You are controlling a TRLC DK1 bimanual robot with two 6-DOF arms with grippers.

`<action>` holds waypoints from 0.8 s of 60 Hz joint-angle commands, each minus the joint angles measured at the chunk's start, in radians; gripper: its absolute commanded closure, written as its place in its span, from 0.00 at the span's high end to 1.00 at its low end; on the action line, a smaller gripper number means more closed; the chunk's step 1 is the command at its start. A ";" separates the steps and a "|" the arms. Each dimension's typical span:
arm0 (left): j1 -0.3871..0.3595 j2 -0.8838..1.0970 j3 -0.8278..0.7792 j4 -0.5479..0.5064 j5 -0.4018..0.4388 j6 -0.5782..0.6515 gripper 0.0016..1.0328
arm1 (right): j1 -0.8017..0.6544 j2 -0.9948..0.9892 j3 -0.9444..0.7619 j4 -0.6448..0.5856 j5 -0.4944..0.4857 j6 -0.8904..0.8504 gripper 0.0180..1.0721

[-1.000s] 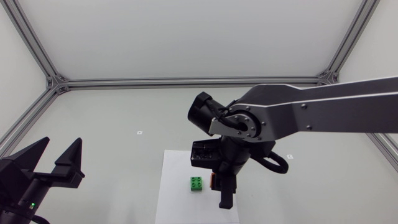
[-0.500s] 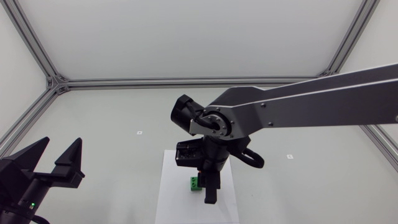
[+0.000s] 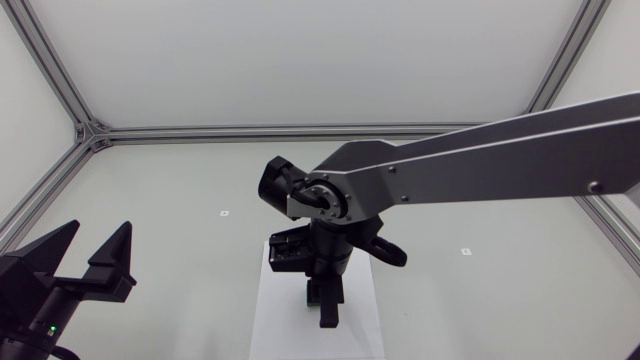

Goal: Pick up the orange 2x2 brick with the right arm and stack it on top of the green 2x2 brick in the center

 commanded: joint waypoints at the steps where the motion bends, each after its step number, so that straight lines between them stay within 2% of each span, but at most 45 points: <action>1: -0.008 -0.003 -0.041 -0.011 0.003 0.006 0.96 | 0.009 0.037 0.032 -0.027 0.007 -0.028 0.05; 48: -0.008 -0.003 -0.041 -0.011 0.003 0.006 0.96 | 0.017 0.088 0.084 -0.055 0.030 -0.040 0.05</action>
